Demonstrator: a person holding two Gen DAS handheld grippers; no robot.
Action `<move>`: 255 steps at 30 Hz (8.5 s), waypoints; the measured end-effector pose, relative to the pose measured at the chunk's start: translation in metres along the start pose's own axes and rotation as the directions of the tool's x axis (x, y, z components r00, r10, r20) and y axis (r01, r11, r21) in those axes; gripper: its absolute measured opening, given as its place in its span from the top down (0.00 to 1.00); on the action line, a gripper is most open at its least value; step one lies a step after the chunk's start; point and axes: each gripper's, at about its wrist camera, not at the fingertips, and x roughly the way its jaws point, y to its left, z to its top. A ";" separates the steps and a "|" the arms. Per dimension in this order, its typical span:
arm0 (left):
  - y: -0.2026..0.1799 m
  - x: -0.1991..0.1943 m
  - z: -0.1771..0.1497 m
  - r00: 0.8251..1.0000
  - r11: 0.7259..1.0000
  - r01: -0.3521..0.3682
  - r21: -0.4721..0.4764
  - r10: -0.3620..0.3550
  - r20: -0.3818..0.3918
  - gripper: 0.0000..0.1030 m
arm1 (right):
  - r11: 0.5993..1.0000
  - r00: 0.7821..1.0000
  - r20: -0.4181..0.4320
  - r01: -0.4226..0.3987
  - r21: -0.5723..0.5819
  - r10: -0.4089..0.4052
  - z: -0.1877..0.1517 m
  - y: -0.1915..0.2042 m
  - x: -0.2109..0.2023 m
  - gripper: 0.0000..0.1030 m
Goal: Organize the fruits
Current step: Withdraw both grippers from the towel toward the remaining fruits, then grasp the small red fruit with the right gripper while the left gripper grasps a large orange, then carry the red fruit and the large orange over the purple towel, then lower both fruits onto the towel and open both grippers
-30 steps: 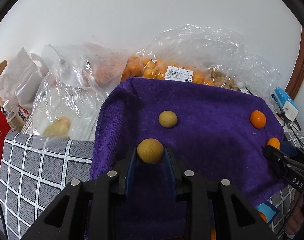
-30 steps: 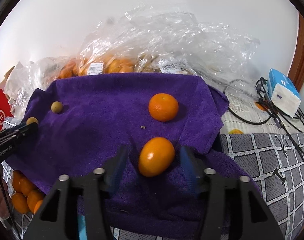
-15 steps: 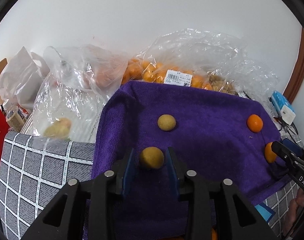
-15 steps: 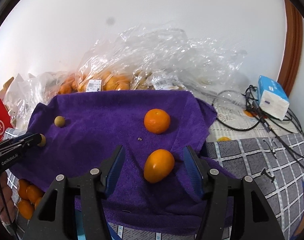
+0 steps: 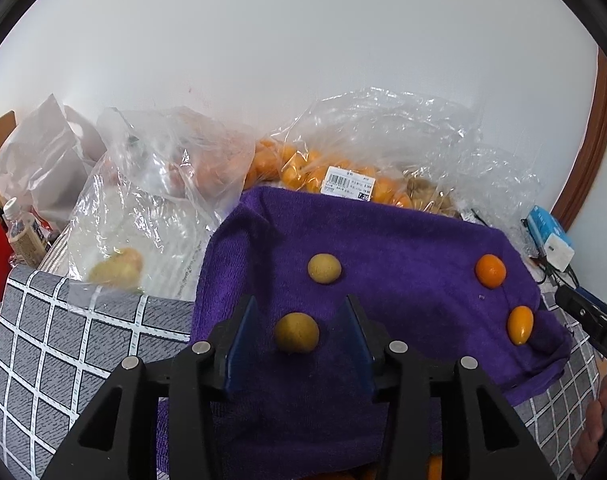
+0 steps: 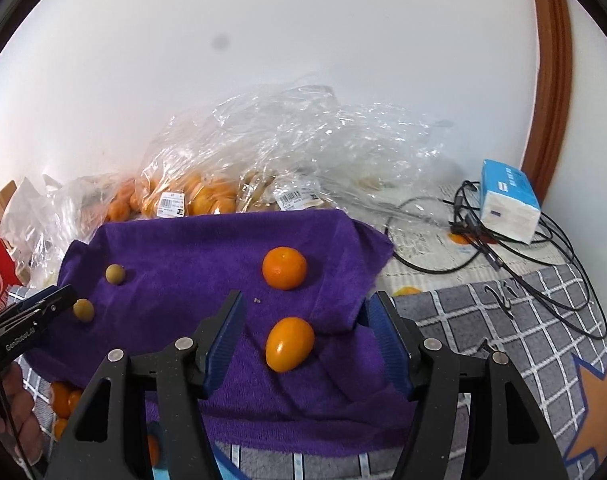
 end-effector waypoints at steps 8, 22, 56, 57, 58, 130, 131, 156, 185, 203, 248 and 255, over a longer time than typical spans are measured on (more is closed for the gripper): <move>-0.001 -0.013 0.000 0.998 1.000 0.026 -0.002 -0.026 0.050 0.57 | 0.999 0.999 -0.033 0.032 -0.021 -0.032 -0.018 -0.007 -0.022 0.38; 0.014 -0.059 0.001 0.998 0.999 0.047 -0.006 -0.047 0.035 0.56 | 1.000 0.999 -0.043 -0.012 0.018 0.013 -0.051 -0.002 -0.057 0.38; 0.049 -0.086 -0.104 0.996 0.996 0.079 0.034 -0.077 -0.043 0.56 | 0.973 0.989 -0.111 -0.116 -0.199 0.096 -0.116 0.023 -0.065 0.77; 0.046 -0.086 -0.104 0.994 0.994 0.101 0.045 -0.099 -0.048 0.56 | 0.977 0.988 -0.109 -0.125 -0.175 0.107 -0.115 0.016 -0.062 0.77; 0.044 -0.084 -0.104 0.992 0.992 0.115 0.048 -0.112 -0.058 0.56 | 0.979 0.987 -0.107 -0.139 -0.151 0.123 -0.115 0.010 -0.061 0.77; 0.034 -0.079 -0.108 0.991 0.993 0.119 -0.014 -0.119 -0.062 0.61 | 0.987 0.986 -0.078 -0.151 -0.059 0.147 -0.123 -0.009 -0.060 0.77; 0.035 -0.079 -0.108 0.990 0.992 0.126 -0.021 -0.127 -0.063 0.61 | 0.988 0.988 -0.067 -0.142 -0.062 0.137 -0.122 -0.009 -0.062 0.77; 0.057 -0.099 -0.092 0.986 0.975 0.167 -0.146 -0.168 0.006 0.61 | 0.997 0.997 -0.010 -0.072 0.026 0.073 -0.101 -0.031 -0.076 0.77; 0.027 -0.021 0.003 0.987 0.981 0.157 -0.117 -0.161 -0.019 0.61 | 0.988 0.988 -0.008 -0.153 -0.002 0.153 -0.003 0.017 0.002 0.77; 0.015 -0.001 -0.009 0.991 0.996 0.078 -0.047 -0.082 -0.103 0.61 | 0.991 0.984 -0.141 -0.122 -0.057 0.113 -0.035 0.035 0.050 0.77; 0.005 -0.012 -0.010 0.994 0.994 0.104 -0.027 -0.105 -0.028 0.51 | 0.996 0.998 0.029 -0.048 -0.079 0.051 -0.024 0.027 0.004 0.50; 0.007 -0.025 -0.005 0.994 0.993 0.110 -0.038 -0.110 0.014 0.51 | 0.998 0.998 0.026 -0.058 -0.036 0.059 -0.015 0.017 -0.005 0.48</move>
